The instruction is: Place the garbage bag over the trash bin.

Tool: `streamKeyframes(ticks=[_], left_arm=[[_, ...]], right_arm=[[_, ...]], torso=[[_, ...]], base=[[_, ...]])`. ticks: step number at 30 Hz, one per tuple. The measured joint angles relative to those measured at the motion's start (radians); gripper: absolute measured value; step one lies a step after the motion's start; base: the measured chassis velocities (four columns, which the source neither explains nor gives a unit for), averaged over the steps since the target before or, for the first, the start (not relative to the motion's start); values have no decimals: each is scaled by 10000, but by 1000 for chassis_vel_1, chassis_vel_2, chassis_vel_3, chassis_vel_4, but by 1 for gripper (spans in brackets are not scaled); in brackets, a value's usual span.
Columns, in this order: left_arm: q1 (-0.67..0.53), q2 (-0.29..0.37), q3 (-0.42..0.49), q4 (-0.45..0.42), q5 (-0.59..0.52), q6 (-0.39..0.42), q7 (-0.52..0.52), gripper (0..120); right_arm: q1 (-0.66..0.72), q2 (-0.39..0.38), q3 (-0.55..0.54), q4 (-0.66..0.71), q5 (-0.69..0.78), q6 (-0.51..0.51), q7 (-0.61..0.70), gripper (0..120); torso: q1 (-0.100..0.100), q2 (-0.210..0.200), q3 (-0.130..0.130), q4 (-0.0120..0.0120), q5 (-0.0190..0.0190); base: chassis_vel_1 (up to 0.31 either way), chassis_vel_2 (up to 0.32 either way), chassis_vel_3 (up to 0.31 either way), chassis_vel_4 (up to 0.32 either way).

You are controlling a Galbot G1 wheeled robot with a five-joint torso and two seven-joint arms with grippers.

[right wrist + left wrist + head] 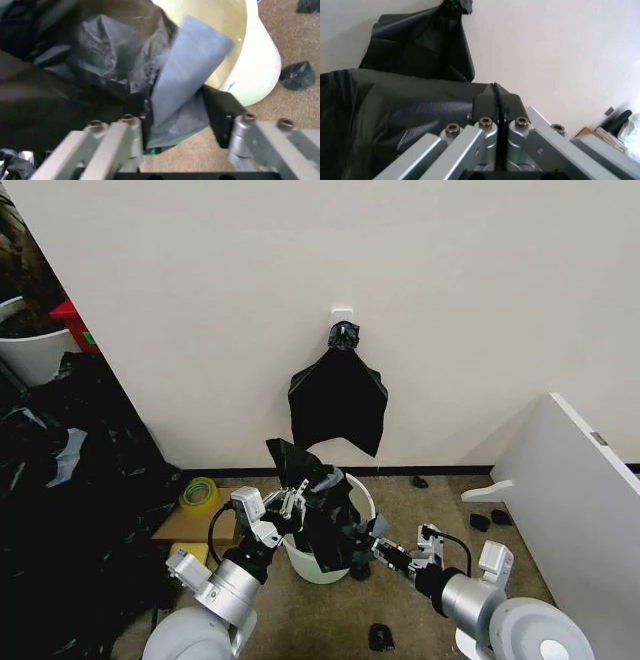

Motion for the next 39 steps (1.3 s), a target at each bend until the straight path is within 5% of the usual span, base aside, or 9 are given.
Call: streamKeyframes(ticks=[9, 30, 36, 39], left_arm=[[34, -183, 105, 52, -12, 58, -213, 0], [-281, -1762, 1095, 341, -1978, 1172, -2279, 0], [-15, -2074, 1220, 346, -2457, 1316, -2785, 0], [-160, -2247, 1027, 1000, -2586, 1341, -2927, 0]], right_arm=[[89, -272, 136, 667, -135, 342, -101, 0], [1482, -1953, 723, 919, 1947, 591, 1404, 0], [1800, -2035, 651, 913, 2273, 658, 1818, 0], [2371, -1558, 153, 900, 2139, 909, 1719, 0]], torso=[[0, 0, 0, 0, 0], [0, 0, 0, -1, 0], [0, 0, 0, 1, 1], [0, 0, 0, 0, -2]], base=[[0, 0, 0, 0], [0, 0, 0, 0], [0, 0, 0, 0], [0, 0, 0, 0]])
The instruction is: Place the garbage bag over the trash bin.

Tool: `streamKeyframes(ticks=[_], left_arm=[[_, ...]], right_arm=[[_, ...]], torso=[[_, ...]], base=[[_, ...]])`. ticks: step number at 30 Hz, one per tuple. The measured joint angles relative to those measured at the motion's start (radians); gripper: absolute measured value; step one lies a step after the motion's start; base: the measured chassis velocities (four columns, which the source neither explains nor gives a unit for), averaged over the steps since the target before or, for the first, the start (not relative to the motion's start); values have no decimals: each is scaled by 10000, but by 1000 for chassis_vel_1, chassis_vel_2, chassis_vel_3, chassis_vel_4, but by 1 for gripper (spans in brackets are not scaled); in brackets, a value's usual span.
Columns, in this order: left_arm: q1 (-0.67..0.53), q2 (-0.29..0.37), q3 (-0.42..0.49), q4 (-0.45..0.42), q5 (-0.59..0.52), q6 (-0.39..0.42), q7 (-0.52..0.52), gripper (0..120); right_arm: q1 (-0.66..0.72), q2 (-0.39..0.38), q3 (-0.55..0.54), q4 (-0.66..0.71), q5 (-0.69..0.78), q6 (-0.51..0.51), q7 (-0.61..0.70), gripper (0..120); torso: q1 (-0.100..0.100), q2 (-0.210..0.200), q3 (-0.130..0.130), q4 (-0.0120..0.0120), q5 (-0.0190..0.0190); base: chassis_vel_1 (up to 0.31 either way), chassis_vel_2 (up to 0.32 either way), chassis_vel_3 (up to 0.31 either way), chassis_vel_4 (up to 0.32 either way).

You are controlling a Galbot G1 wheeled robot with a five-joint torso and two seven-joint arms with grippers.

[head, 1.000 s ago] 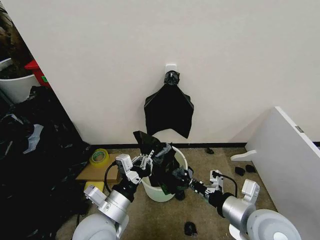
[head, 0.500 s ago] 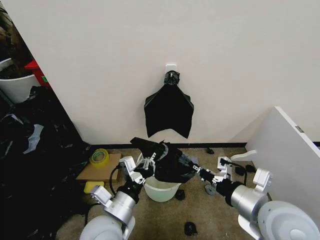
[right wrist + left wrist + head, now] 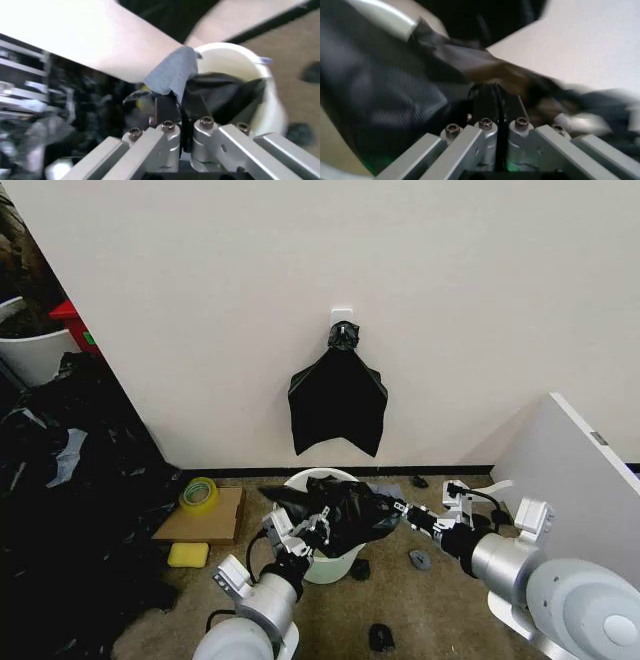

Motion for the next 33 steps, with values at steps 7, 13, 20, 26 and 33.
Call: streamKeyframes(ticks=[7, 13, 20, 26, 33], left_arm=[[-755, -267, -478, 1301, -188, -62, -2, 0], [-1614, -490, -324, 1973, -229, -48, -60, 0], [-1524, -440, 254, 2233, 224, 162, 16, 0], [-1722, -720, 469, 2620, 290, 216, -35, 0], [-2040, -853, 385, 3138, 532, 162, -41, 0]], right_arm=[[842, 1161, -1152, -1124, -1265, 398, -885, 0], [1092, 1809, -2356, -2597, -2852, 568, -1328, 0], [655, 1715, -2365, -2503, -3367, 343, -1008, 0], [53, 1201, -1916, -1567, -3028, 235, -728, 0], [-290, 1450, -2052, -2208, -4153, 497, -1518, 0]], torso=[[1, -1, 1, 2, 0], [1, -1, 2, -2, 4], [0, -3, 0, 0, 2], [0, -2, 0, -2, 2], [1, -2, 0, 0, 4]], base=[[0, 0, 0, 0], [0, 0, 0, 0], [0, 0, 0, 0], [0, 0, 0, 0], [0, 0, 0, 0]])
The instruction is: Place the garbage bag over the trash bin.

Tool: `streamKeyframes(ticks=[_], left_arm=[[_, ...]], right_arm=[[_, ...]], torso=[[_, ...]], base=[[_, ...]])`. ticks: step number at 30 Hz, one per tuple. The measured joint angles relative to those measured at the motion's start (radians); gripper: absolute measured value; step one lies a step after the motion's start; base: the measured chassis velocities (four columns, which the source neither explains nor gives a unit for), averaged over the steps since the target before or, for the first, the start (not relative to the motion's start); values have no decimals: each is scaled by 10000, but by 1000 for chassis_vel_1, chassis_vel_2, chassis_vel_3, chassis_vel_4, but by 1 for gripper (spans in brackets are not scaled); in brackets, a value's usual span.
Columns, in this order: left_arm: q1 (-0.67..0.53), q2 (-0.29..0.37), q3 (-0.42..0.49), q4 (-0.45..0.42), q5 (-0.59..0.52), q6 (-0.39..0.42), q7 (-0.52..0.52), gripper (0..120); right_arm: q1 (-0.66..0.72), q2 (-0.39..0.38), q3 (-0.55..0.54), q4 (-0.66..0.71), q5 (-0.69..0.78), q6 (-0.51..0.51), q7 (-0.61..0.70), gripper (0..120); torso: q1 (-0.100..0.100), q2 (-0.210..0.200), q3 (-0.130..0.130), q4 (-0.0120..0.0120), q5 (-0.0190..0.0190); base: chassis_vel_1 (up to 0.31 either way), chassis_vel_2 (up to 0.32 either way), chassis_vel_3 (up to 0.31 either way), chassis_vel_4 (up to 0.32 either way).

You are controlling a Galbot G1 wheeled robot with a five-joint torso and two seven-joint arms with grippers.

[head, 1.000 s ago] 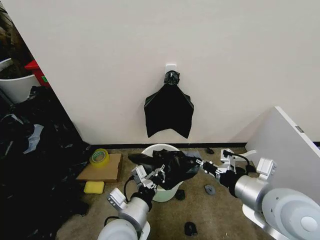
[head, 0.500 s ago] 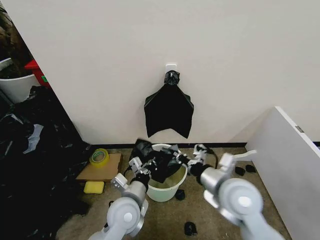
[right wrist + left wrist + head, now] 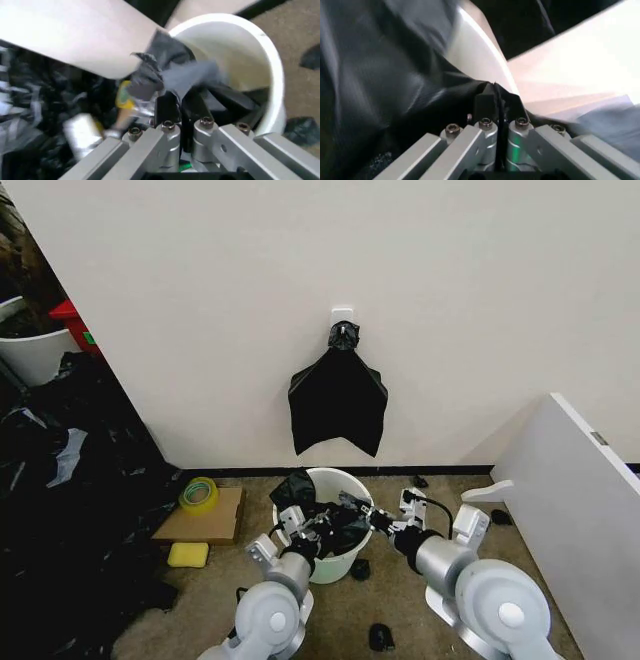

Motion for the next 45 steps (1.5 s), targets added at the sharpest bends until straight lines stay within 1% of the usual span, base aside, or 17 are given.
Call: streamKeyframes(ticks=[2, 4, 6, 8, 9, 11, 14, 18, 20, 25, 31, 36, 39, 45], left_arm=[[154, 171, -119, -147, 176, -60, 3, 0], [639, 503, -231, -727, 461, -133, 13, 0], [720, 552, -249, -819, 495, -139, 14, 0], [1231, 851, -507, -1408, 646, -150, -21, 0], [1231, 851, -507, -1408, 646, -150, -21, 0], [1512, 1007, -783, -1742, 663, -150, -145, 0], [1764, 1157, -1043, -1968, 659, -150, -231, 0], [2000, 1323, -1133, -1986, 655, -173, -247, 0], [2384, 1487, -1177, -1912, 735, -255, -233, 0], [2714, 1651, -1284, -1923, 793, -319, -236, 0], [3521, 2106, -1344, -2062, 913, -424, -230, 0], [3514, 2101, -1347, -1722, 956, -526, -214, 0], [3183, 1960, -1344, -1397, 938, -550, -247, 0], [2817, 1789, -1291, -1049, 895, -551, -279, 0]], right_arm=[[-156, 202, -25, -505, -814, 392, -354, 0], [-491, 195, -42, -459, -1302, 406, -373, 0], [-527, 175, -47, -423, -1359, 383, -370, 0], [-772, -43, -75, -152, -1738, -42, -203, 0], [-772, -43, -75, -152, -1738, -42, -203, 0], [-900, -234, -87, -46, -1924, -232, -164, 0], [-991, -402, -148, 15, -2205, -383, -275, 0], [-1044, -505, -256, -16, -2464, -656, -402, 0], [-1008, -533, -408, -377, -2765, -951, -476, 0], [-1004, -575, -437, -496, -2845, -1244, -449, 0], [-1018, -612, -610, -699, -2981, -1564, -404, 0], [-918, -550, -786, -1050, -3213, -1521, -477, 0], [-755, -446, -921, -1417, -3451, -1307, -591, 0], [-643, -299, -980, -1718, -3696, -938, -686, 0]], torso=[[0, 0, 0, 0, 0], [0, 0, 0, -1, -1], [0, 0, 0, -1, -1], [-1, 2, -1, -1, -2], [-1, 2, -1, -1, -2], [-1, 2, -1, 1, -3], [-1, 2, -1, 0, -2], [-1, 2, -1, 0, -3], [-1, 2, 0, 1, 0], [-1, 3, -1, 0, -2], [-1, 3, -1, 0, -1], [-1, 3, -1, 0, -3], [-1, 3, 0, -1, -2], [-1, 3, 0, 0, -2]], base=[[0, 0, 0, 0], [0, 0, 0, 0], [0, 0, 0, 0], [0, 0, 0, 0], [0, 0, 0, 0], [0, 0, 0, 0], [0, 0, 0, 0], [0, 0, 0, 0], [0, 0, 0, 0], [0, 0, 0, 0], [0, 0, 0, 0], [0, 0, 0, 0], [0, 0, 0, 0], [0, 0, 0, 0]])
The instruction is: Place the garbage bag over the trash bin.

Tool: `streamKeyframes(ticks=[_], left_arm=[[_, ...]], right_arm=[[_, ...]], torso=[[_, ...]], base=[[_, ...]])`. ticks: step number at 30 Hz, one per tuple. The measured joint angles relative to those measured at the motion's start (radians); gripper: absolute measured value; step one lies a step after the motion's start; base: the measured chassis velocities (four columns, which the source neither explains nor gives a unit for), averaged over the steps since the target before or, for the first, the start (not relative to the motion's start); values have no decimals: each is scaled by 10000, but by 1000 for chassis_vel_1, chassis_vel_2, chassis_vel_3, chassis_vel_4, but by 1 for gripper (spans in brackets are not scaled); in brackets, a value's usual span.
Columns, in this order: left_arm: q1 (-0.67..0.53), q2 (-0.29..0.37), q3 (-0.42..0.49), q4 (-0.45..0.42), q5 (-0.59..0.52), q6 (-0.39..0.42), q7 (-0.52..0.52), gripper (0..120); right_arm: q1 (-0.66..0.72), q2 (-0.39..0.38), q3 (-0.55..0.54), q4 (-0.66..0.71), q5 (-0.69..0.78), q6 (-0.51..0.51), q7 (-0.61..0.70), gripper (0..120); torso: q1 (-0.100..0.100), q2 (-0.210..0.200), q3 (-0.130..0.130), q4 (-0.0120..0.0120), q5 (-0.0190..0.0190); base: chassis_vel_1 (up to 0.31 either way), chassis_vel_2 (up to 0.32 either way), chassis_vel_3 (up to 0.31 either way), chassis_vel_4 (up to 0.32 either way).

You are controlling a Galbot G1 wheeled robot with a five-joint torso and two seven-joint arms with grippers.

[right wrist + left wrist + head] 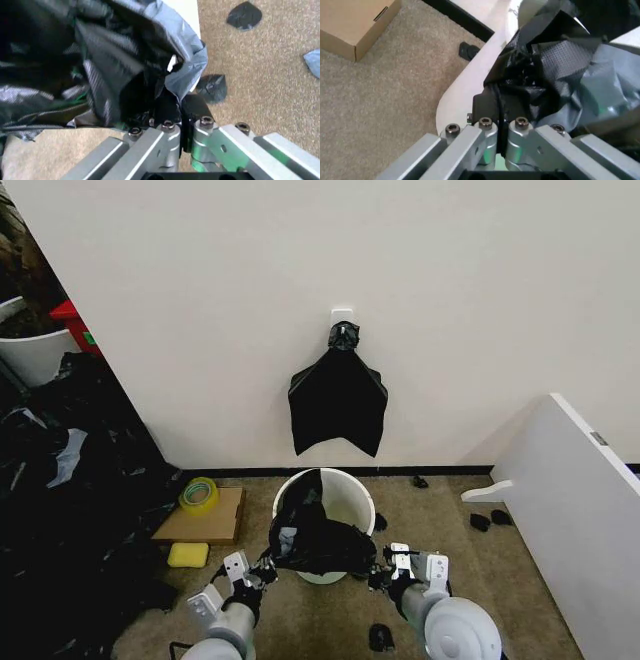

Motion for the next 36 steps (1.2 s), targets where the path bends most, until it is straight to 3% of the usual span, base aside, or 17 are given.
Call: streamKeyframes(ticks=[16, 20, 22, 24, 29, 32, 36], left_arm=[[-140, -344, 24, 500, 134, -69, 87, 0], [125, -166, -50, 114, 137, -13, 180, 13], [237, -83, -88, -11, 169, 25, 214, 16], [573, 123, -179, -303, 396, 129, 267, 27], [991, 415, -240, -521, 783, 98, 297, 44], [1283, 666, -367, -605, 878, -227, 439, 59], [1532, 777, -755, -728, 894, -571, 668, 70]], right_arm=[[-114, 187, -219, -564, -1111, 1170, -561, 0], [-407, 23, -205, -244, -1291, 1321, -694, 1], [-484, -35, -189, -128, -1340, 1329, -738, 7], [-734, -195, -154, 197, -1508, 1378, -861, 18], [-1074, -326, -136, 534, -1926, 1607, -1049, 32], [-1391, -426, -99, 714, -2418, 2015, -1226, 48], [-1778, -516, -19, 948, -2916, 2489, -1559, 61]], torso=[[0, 0, 0, 0, 0], [0, 0, 0, -1, 0], [0, 0, 0, -1, 0], [0, 0, -1, 0, 0], [0, 0, -1, 0, 0], [0, 0, -1, 0, 0], [0, 0, -1, 0, -1]], base=[[0, 0, 0, 0], [0, 0, 0, 0], [0, 0, 0, 0], [0, 0, 0, 0], [0, 0, 0, 0], [0, 0, 0, 0], [0, 0, 0, 0]])
